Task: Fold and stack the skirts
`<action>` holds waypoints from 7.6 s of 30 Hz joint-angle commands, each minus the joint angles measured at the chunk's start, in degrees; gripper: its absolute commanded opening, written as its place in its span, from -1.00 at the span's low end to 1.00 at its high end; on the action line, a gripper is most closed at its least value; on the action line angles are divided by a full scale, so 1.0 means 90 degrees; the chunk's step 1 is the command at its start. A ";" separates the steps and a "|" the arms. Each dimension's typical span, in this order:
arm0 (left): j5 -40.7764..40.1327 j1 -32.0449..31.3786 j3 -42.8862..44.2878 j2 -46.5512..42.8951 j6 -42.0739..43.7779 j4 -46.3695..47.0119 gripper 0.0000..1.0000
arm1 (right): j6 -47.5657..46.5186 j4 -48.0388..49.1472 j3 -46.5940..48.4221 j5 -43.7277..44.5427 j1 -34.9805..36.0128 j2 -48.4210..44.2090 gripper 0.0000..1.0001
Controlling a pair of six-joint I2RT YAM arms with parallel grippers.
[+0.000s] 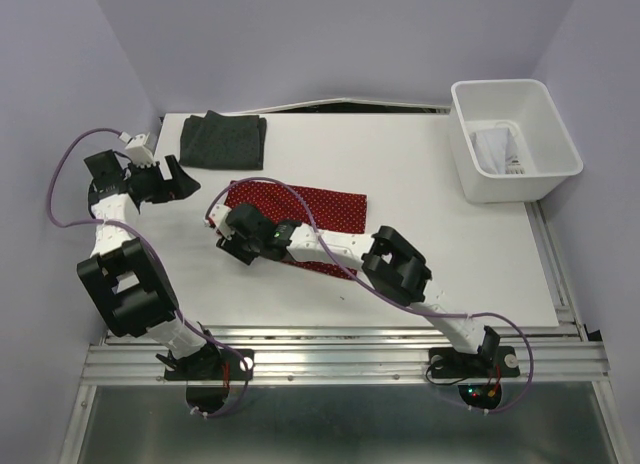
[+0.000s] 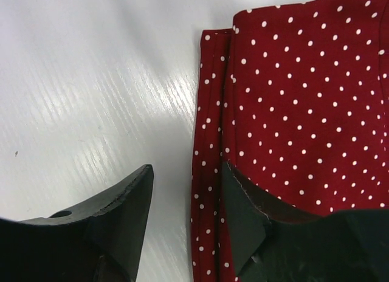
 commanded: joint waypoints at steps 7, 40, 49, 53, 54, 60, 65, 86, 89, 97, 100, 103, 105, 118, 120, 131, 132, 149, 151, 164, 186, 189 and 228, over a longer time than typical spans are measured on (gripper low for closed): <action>-0.0334 0.0032 -0.0043 0.0189 -0.0189 -0.0001 0.97 | -0.0351 0.0259 0.0331 0.0246 0.0007 -0.0188 0.11; -0.0305 -0.0622 -0.0541 0.1645 -0.1518 0.0281 0.97 | 0.0371 0.0542 0.0126 -0.0739 -0.0579 -0.0226 -0.99; -0.0247 -0.0847 -0.0571 0.1928 -0.1986 0.0604 0.97 | 0.0859 0.0756 0.0038 -0.1657 -0.0891 -0.0529 -0.99; -0.0022 -0.0896 -0.0463 0.2182 -0.2172 0.0633 0.97 | 0.0977 0.0864 0.0038 -0.1872 -0.0960 -0.0627 -0.99; -0.0012 -0.0896 -0.0444 0.2212 -0.2211 0.0643 0.97 | 0.0987 0.0864 0.0047 -0.1882 -0.0960 -0.0637 -0.99; 0.0212 -0.0915 -0.0356 0.2504 -0.2552 0.0779 0.97 | 0.0977 0.0942 -0.0099 -0.2106 -0.0960 -0.0734 -0.99; 0.0525 -0.0993 0.0170 0.2934 -0.2768 0.0828 0.87 | 0.0967 0.1079 -0.0411 -0.2224 -0.0960 -0.0842 -0.99; -0.0128 -0.1325 0.0972 0.3004 -0.2104 0.0213 -0.81 | 0.1277 0.1128 -0.0762 -0.2039 -0.1019 -0.1192 -0.29; -0.0450 -0.1442 0.1119 0.2721 -0.1774 -0.0001 -1.00 | 0.1533 0.1167 -0.1045 -0.2136 -0.1213 -0.1514 0.35; -0.2198 -0.2271 0.1188 0.1930 -0.1381 -0.0246 -1.00 | 0.1876 0.0133 -0.1787 -0.3365 -0.2316 -0.2833 0.31; -0.2930 -0.2584 0.1109 0.1490 -0.1391 -0.0148 -1.00 | 0.1846 -0.0258 -0.2529 -0.3493 -0.2775 -0.3233 0.23; -0.3565 -0.3014 0.1148 0.1109 -0.1352 -0.0226 -1.00 | 0.1953 -0.0366 -0.3330 -0.3591 -0.3224 -0.3683 0.05; -0.4063 -0.3511 0.1207 0.0855 -0.1294 -0.0324 -1.00 | 0.2022 -0.0483 -0.3710 -0.3572 -0.3458 -0.3840 -0.18; -0.5285 -0.5045 0.1451 0.0513 -0.1040 -0.0881 -1.00 | 0.2871 -0.0494 -0.4854 -0.3376 -0.3968 -0.3840 -0.48; -0.5646 -0.5319 0.1451 0.0444 -0.1011 -0.0900 -1.00 | 0.2930 -0.0376 -0.4982 -0.3513 -0.4046 -0.3772 -0.51; -0.5951 -0.6598 0.1305 0.0581 -0.1196 -0.0812 -1.00 | 0.3126 -0.0288 -0.4962 -0.4079 -0.4046 -0.3585 -0.54; -0.5940 -0.6657 0.1295 0.0620 -0.1235 -0.0793 -1.00 | 0.3145 -0.0279 -0.4933 -0.4109 -0.4046 -0.3644 -0.54; -0.6525 -0.7487 0.1695 0.1274 -0.1782 -0.1144 -1.00 | 0.2949 -0.0767 -0.5578 -0.3348 -0.4436 -0.4466 -0.53; -0.6516 -0.7526 0.1734 0.1274 -0.1782 -0.1193 -1.00 | 0.3018 -0.0757 -0.5558 -0.3231 -0.4436 -0.4348 -0.53; -0.6526 -0.7595 0.1919 0.1226 -0.1840 -0.1476 -1.00 | 0.3419 -0.0718 -0.5607 -0.3045 -0.4436 -0.3596 -0.66; -0.6087 -0.8347 0.3072 0.2172 -0.2602 -0.1994 -0.95 | 0.3702 -0.0669 -0.5724 -0.3240 -0.4436 -0.3488 -0.67; -0.6135 -0.8357 0.3257 0.2582 -0.2700 -0.2091 -0.94 | 0.3741 -0.0669 -0.5734 -0.3250 -0.4436 -0.3556 -0.66; -0.5433 -0.8620 0.3385 0.2866 -0.2944 -0.1672 -0.73 | 0.3868 -0.0679 -0.5744 -0.3484 -0.4436 -0.3586 -0.64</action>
